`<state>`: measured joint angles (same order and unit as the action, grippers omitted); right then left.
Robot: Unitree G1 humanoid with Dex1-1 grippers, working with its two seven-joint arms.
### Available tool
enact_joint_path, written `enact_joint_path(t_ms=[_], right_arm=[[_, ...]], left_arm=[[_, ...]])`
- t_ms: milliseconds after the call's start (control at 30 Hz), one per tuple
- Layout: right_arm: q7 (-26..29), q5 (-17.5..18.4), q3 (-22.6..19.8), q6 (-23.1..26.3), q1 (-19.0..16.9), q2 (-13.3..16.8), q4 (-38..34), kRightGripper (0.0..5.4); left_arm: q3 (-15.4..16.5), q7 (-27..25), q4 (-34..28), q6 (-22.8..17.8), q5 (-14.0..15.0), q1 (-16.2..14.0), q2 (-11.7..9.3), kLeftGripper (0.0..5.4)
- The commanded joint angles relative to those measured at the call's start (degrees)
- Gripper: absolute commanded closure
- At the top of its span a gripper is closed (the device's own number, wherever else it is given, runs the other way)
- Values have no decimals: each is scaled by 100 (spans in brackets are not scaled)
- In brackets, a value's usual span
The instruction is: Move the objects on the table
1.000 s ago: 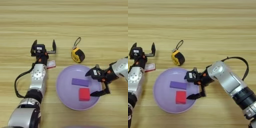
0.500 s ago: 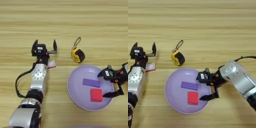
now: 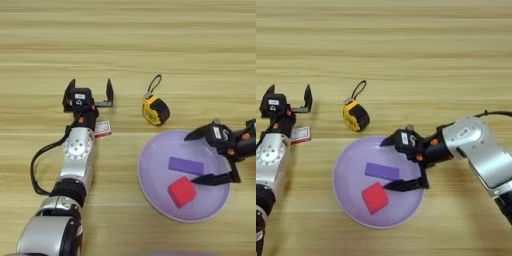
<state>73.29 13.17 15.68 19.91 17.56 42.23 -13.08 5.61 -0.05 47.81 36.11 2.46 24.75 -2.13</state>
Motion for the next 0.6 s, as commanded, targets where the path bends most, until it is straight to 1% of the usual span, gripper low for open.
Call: enact_joint_path(t_ms=[33,200,333,433,500,600], right_arm=[[-252,562,-643,190,155,-55,-406,2],[-585,1063,-1205,153,157,-167,-521,2],[-861,1432,-1595,62,31,-367,-496,2],[-1142,1695,-1881,-133,-117,-692,-412,2],[-1412,1826,-2061,-292,-166,-999,-269,2],[-1837,1824,-2216,-619,-220,-1437,19,2]], left_arm=[[14,6,-21,-83,-38,47,-41,0],[34,-15,5,-81,-26,55,-59,0],[52,-43,32,-77,-10,62,-85,0],[69,-69,54,-74,8,68,-112,0],[85,-91,67,-70,16,69,-130,0],[113,-132,88,-66,31,70,-164,0]])
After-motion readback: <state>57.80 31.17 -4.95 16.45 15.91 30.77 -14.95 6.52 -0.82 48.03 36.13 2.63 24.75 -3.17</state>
